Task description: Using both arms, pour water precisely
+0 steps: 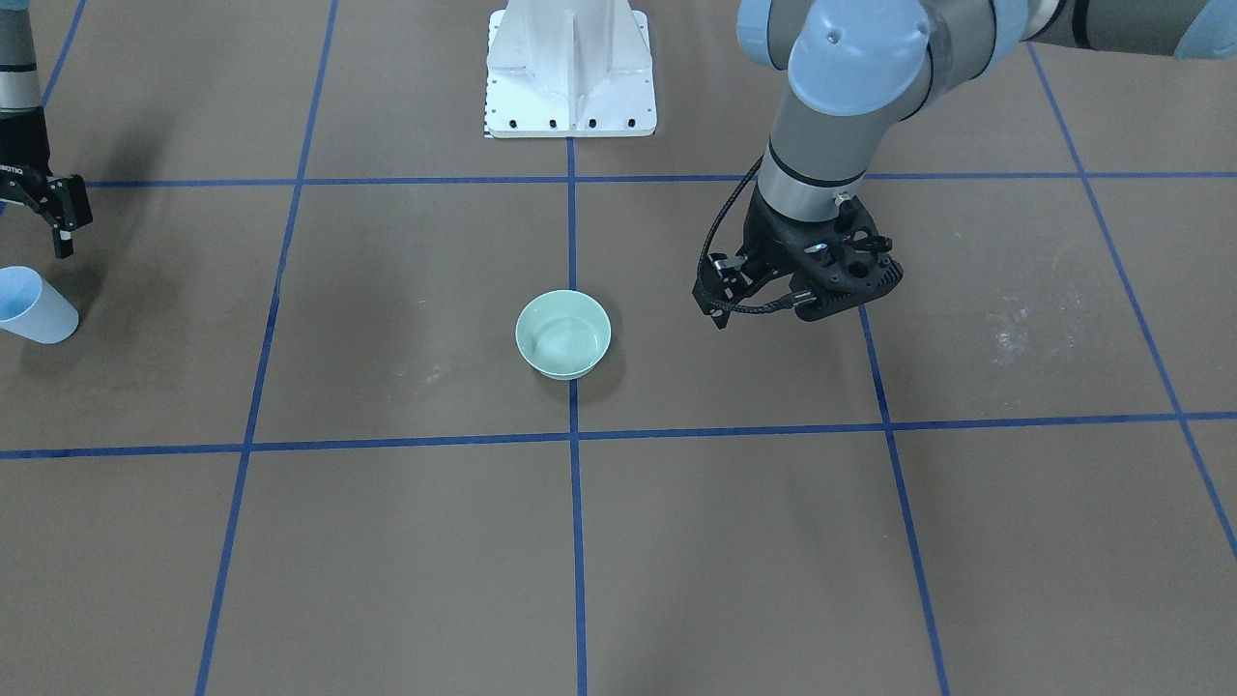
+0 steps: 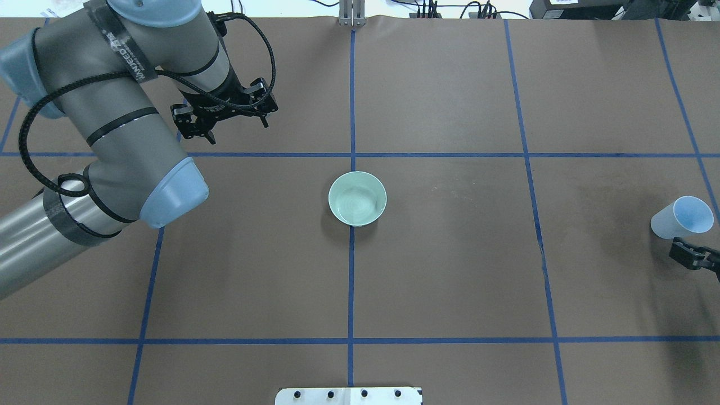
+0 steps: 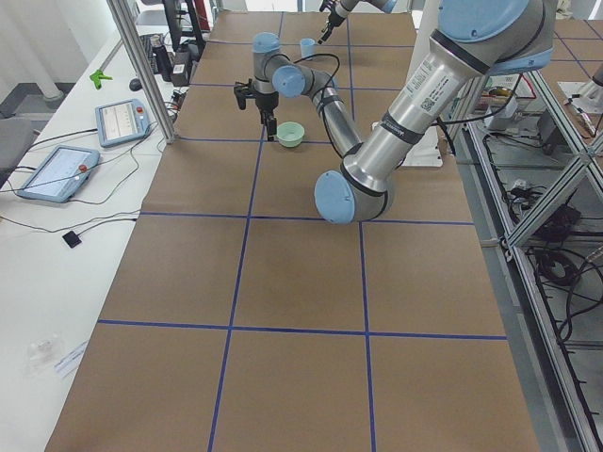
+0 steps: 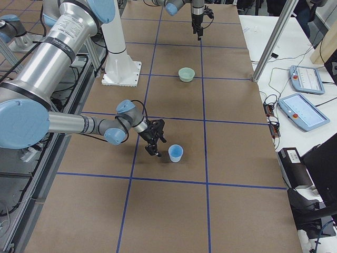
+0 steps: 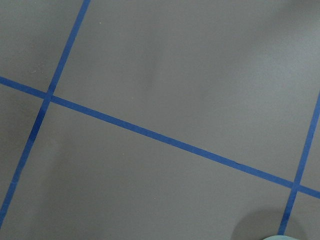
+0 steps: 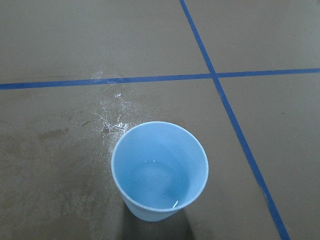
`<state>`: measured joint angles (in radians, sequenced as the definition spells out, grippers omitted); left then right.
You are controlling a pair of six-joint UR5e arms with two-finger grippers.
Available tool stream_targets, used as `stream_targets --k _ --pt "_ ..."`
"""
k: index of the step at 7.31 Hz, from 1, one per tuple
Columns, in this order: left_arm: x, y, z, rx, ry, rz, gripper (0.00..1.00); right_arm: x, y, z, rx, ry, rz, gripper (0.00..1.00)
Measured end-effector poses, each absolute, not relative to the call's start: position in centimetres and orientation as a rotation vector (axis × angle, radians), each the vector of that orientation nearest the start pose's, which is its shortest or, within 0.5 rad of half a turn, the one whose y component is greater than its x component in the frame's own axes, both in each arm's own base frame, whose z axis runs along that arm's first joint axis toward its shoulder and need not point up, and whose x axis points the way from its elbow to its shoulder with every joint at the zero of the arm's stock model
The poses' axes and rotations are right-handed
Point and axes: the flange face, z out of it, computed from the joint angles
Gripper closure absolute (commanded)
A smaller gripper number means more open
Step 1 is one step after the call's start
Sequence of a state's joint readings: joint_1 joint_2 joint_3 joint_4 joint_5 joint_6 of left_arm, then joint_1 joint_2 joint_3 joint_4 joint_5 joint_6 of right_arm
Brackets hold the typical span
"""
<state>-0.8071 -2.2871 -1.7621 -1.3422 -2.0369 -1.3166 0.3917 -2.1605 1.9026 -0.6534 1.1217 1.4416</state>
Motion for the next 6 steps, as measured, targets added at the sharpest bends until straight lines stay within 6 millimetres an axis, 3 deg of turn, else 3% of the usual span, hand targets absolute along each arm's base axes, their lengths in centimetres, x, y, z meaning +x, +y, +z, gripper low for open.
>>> stream_targets --k 2,6 --pt "39.0 -53.2 18.8 -0.056 0.797 -0.363 0.0 -19.9 -27.5 63.8 0.659 -0.489 0.414 0.01" --pt "39.3 -53.3 19.5 -0.062 0.787 -0.363 0.0 -21.0 -27.6 63.8 0.743 -0.482 0.44 0.01"
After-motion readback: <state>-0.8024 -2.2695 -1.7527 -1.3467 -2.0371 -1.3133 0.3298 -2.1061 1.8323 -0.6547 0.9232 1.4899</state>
